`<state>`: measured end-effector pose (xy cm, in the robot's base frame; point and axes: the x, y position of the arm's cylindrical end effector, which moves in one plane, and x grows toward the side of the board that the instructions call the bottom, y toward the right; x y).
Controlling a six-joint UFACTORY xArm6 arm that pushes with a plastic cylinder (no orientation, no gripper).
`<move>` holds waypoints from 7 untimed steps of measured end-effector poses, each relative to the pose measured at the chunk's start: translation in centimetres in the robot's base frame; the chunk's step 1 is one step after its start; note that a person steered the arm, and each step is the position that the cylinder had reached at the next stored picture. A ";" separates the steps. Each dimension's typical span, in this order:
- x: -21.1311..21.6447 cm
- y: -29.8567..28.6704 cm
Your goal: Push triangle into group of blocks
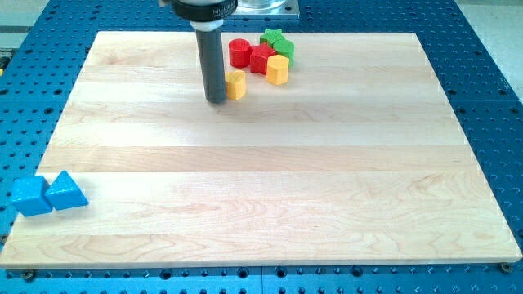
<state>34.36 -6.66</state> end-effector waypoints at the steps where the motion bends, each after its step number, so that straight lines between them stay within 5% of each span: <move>1: -2.7 3.5; 2: -0.3 1.1; 4: 24.3 -10.7; 5: 25.8 -17.0; 7: 17.7 -17.3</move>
<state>52.03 -23.93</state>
